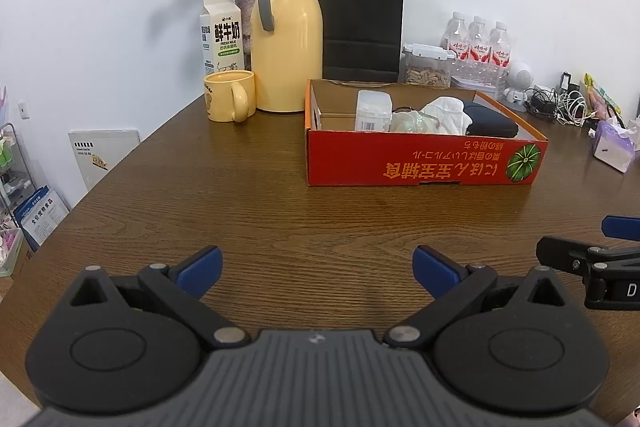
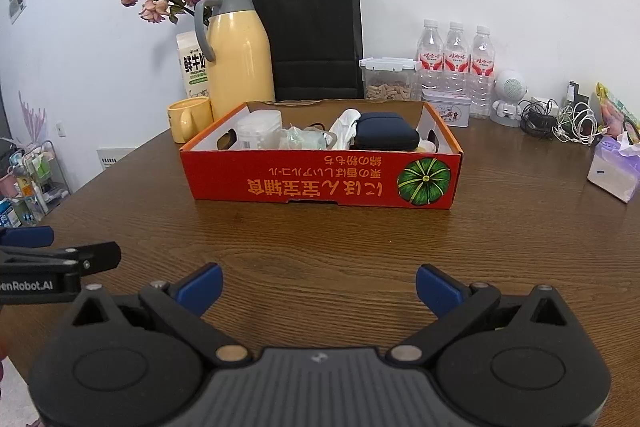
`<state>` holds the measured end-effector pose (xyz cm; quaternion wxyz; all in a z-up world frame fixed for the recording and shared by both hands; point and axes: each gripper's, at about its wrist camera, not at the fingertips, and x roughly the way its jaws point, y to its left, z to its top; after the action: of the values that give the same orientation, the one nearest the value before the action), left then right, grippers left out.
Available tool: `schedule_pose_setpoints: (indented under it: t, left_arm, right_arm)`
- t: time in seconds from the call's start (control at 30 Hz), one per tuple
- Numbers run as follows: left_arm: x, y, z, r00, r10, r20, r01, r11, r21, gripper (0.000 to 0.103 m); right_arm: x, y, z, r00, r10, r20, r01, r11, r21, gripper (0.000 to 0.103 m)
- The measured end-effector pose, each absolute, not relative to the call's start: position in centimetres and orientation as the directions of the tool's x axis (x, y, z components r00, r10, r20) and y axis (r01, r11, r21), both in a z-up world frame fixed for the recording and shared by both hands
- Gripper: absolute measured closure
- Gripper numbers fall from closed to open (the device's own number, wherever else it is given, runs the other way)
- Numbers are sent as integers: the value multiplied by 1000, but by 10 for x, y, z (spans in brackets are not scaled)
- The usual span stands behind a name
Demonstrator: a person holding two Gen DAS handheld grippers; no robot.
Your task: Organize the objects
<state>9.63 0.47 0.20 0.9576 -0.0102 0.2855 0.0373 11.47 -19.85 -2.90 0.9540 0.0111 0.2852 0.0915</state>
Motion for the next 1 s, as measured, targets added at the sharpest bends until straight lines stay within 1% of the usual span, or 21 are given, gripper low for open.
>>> schedule_pose_setpoints:
  t: [1.0]
  left_arm:
    - [96,5,5,836,65,-545,-76,997,1,0]
  right_arm:
    - [115,-200,-29,820,180,-542,-168,983,73,0]
